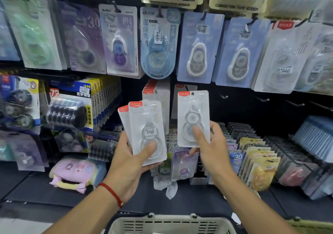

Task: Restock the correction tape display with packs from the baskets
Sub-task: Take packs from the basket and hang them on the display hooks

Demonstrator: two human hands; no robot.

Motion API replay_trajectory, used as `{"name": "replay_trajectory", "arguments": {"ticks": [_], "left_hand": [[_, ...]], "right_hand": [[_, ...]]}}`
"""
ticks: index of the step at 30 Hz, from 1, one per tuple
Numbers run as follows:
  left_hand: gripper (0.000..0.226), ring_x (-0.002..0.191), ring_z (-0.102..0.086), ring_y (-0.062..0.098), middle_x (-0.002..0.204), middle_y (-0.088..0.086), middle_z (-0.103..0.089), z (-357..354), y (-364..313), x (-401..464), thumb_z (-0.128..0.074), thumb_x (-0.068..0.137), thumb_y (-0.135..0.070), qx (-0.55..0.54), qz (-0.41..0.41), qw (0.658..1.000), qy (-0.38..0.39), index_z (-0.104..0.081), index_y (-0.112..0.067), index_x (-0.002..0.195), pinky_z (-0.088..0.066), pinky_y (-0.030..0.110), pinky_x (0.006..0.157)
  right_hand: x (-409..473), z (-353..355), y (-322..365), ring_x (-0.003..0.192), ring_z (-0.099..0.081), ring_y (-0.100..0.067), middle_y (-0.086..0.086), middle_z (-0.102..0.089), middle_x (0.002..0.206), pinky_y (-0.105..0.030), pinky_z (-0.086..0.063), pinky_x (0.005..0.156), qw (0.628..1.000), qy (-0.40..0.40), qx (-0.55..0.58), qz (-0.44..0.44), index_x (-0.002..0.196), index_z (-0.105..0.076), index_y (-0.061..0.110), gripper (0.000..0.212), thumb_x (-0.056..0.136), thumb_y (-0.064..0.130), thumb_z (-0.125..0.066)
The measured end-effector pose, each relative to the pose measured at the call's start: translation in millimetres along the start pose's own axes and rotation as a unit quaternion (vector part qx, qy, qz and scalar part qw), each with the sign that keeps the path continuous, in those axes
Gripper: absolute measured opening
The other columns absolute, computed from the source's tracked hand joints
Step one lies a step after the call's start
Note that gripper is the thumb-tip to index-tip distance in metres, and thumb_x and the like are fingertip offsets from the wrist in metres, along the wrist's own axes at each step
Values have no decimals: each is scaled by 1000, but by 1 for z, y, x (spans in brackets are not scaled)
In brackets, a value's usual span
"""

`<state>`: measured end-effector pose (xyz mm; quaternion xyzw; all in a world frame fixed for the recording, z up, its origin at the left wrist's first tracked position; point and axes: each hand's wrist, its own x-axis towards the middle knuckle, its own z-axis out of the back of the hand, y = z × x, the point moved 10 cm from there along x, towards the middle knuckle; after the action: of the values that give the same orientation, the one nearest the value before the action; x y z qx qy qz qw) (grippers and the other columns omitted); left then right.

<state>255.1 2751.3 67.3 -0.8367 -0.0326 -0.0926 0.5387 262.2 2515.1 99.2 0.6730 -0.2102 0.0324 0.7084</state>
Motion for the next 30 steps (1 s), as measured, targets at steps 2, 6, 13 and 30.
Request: {"name": "replay_trajectory", "arguments": {"ticks": [2,6,13,30], "left_hand": [[60,117,-73,29,131,3,-74,-1,-1,-1,-76,88,-7,2,0,1000,1,-55,-28,140,-63,58,87],[61,116,-74,29,129,3,-75,-2,-5,-2,-77,85,-9,5,-3,1000,-2,-55,-26,139,-63,57,86],[62,115,-74,28,129,2,-75,0,-10,-3,-75,86,-8,4,-11,1000,-6,-54,-25,141,-65,53,83],[57,114,-74,34,130,8,-74,-17,0,-7,-83,89,-15,39,6,998,58,-58,-27,138,-64,56,84]], "right_hand": [[0,0,4,51,-65,-23,5,-77,102,-28,-55,50,1000,3,7,-2,121,-59,27,24,101,36,-69],[-3,-4,16,48,-66,-21,6,-78,97,-24,-53,47,1000,16,15,8,118,-61,30,35,89,47,-71],[0,-2,6,69,-79,-24,10,-79,108,-32,-63,59,999,-8,38,-18,131,-60,26,42,96,47,-69],[-28,-51,-8,98,-74,-5,17,-78,106,-23,-62,70,978,166,-125,11,112,-75,35,22,93,47,-72]]}}
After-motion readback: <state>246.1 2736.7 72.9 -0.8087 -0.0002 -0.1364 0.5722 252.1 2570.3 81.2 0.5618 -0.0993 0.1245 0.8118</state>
